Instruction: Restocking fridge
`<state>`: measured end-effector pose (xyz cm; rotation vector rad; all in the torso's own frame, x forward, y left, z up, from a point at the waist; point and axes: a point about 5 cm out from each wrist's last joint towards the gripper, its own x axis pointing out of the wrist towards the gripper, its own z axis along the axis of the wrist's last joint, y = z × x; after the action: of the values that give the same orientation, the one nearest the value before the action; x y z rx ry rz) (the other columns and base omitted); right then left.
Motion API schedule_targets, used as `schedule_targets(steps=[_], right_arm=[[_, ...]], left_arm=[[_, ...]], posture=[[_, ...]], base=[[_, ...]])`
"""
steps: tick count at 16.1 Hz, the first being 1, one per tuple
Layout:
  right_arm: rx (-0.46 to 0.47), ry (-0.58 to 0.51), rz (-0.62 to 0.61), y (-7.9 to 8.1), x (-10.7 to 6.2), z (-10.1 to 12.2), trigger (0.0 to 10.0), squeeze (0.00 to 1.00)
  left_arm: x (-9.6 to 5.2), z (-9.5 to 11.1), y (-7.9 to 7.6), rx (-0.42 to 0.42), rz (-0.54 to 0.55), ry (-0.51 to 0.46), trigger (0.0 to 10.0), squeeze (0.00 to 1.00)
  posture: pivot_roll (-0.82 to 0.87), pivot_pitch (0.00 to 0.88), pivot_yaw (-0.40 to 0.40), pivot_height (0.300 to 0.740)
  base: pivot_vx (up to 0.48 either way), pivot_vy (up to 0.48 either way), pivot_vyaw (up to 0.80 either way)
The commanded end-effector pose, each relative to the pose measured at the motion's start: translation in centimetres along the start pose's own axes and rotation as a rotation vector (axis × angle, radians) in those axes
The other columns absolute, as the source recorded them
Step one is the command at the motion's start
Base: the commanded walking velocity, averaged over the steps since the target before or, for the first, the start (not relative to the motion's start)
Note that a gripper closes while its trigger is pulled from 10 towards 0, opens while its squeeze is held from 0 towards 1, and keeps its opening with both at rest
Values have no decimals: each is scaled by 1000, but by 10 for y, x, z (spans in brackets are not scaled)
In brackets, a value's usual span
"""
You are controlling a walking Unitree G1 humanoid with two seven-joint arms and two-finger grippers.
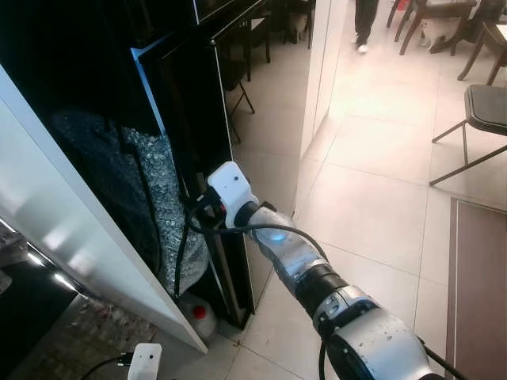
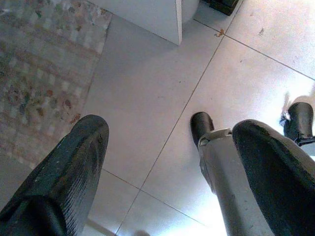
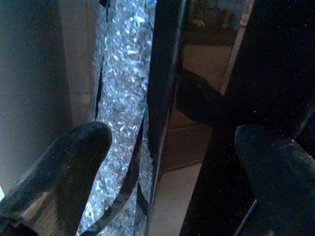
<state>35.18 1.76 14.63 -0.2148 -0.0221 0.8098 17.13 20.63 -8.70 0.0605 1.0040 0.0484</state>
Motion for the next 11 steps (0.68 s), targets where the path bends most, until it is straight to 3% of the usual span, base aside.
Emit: schedule_targets(steps=[1, 11], right_arm=[[20, -44, 44, 16, 11, 14, 10000, 0], [34, -48, 64, 12, 12, 17, 10000, 0]], left_arm=[[0, -2, 2, -1, 7, 7, 10000, 0], [0, -1, 2, 0, 9, 6, 10000, 0]], posture=[[-123, 0, 97, 740], [-120, 0, 95, 740]], base=[[0, 0, 0], [0, 0, 0]])
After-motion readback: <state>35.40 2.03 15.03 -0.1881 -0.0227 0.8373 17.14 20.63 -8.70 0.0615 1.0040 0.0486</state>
